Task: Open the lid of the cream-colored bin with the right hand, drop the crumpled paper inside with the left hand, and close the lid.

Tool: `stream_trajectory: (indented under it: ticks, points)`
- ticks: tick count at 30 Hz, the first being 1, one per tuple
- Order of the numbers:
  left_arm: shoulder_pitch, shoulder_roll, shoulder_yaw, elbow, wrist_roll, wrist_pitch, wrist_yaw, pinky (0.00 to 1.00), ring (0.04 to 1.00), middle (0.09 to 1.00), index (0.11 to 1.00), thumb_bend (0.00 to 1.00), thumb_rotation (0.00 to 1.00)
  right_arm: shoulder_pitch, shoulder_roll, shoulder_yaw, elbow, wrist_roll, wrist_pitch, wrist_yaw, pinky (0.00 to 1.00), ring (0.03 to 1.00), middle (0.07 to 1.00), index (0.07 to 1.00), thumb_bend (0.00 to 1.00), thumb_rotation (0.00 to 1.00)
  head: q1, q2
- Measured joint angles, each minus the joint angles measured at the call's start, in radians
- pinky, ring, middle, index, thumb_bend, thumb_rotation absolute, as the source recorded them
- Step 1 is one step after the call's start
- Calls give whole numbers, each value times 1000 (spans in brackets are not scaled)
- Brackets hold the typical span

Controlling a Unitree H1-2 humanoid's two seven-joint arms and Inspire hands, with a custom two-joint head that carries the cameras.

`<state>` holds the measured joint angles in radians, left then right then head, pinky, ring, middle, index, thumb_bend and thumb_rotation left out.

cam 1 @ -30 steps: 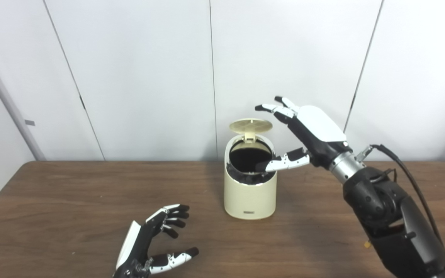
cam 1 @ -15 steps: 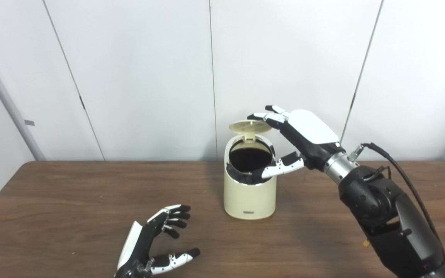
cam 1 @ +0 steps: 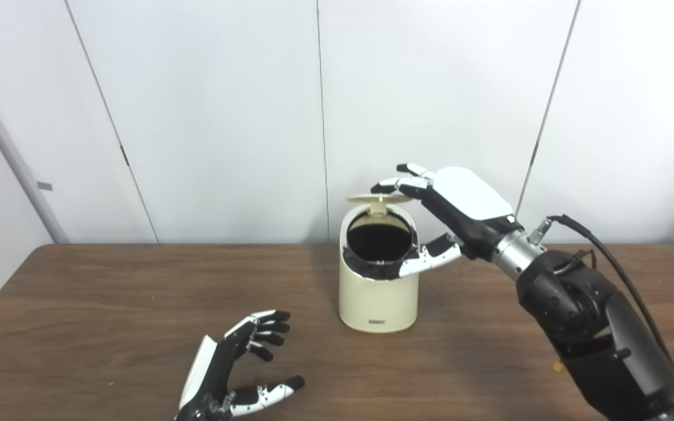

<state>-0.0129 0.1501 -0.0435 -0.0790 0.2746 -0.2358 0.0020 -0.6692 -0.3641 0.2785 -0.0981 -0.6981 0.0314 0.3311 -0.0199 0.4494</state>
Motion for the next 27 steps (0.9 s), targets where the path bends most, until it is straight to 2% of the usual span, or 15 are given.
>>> stream_trajectory:
  ticks: [4, 7, 11, 18, 27]
  points:
    - [4, 0, 0, 0, -1, 0, -1, 532, 650, 709, 751, 714, 0, 9, -1, 0, 0, 4, -22, 0, 835, 920, 771, 764, 753, 448, 0, 2]
    - [4, 0, 0, 0, -1, 0, -2, 536, 653, 712, 749, 713, 0, 18, -2, 0, -2, 4, -30, 4, 905, 942, 765, 753, 739, 482, 2, 14]
    - [4, 0, 0, -4, 0, 2, -2, 538, 653, 708, 749, 712, 0, 25, -11, 4, -11, 6, -32, 30, 951, 948, 757, 738, 741, 482, 3, 18]
    - [6, -2, 0, -21, -1, 12, -7, 537, 651, 709, 750, 713, 0, 41, -13, 8, -28, 3, -32, 53, 933, 920, 742, 723, 758, 472, 3, 29]
    - [7, -4, -1, -23, 3, 23, -7, 531, 653, 708, 749, 714, 0, 62, -13, 18, -27, 5, -37, 65, 974, 911, 733, 717, 760, 439, 6, 41]
